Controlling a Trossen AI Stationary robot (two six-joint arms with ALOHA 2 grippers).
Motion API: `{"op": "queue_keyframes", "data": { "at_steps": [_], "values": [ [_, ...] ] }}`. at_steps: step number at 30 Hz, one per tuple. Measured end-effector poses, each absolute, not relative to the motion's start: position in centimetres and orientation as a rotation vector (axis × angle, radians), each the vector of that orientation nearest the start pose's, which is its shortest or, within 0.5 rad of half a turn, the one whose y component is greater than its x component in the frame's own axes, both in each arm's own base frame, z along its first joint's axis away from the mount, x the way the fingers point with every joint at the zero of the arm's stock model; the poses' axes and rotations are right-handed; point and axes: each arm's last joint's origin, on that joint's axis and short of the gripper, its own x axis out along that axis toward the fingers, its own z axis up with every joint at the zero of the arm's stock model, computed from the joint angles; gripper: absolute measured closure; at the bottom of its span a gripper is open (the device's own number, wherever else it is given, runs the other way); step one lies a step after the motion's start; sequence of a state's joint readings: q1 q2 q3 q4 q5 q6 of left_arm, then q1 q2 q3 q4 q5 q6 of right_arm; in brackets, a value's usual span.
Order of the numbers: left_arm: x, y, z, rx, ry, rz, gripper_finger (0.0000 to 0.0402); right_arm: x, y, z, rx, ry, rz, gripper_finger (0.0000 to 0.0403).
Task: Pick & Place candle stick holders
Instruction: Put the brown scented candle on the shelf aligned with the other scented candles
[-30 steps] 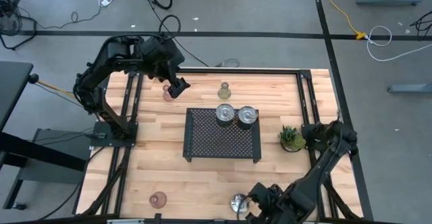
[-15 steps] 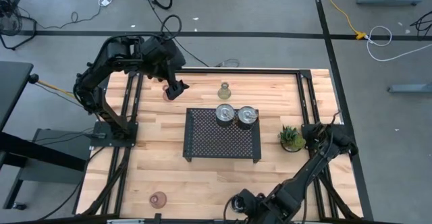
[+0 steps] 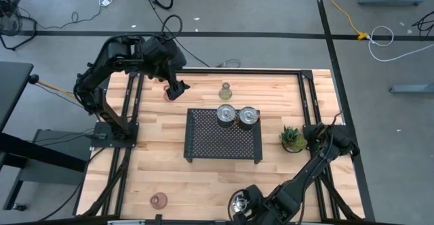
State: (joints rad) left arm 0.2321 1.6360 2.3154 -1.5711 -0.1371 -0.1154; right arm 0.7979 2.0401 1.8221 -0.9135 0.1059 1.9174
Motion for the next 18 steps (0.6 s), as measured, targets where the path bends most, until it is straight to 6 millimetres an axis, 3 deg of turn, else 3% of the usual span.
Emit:
{"op": "queue_keyframes", "data": {
  "at_steps": [8, 18],
  "values": [
    [24.3, 6.2, 49.3, -0.150, 0.875, 0.397, 0.0012, 31.7, 30.6, 23.3, 1.265, 1.231, -0.660, 0.0003],
    [24.3, 6.2, 49.3, -0.142, 0.876, 0.393, 0.0012, 33.9, 28.4, 22.6, 1.335, 1.179, -0.764, 0.0003]
  ]
}}
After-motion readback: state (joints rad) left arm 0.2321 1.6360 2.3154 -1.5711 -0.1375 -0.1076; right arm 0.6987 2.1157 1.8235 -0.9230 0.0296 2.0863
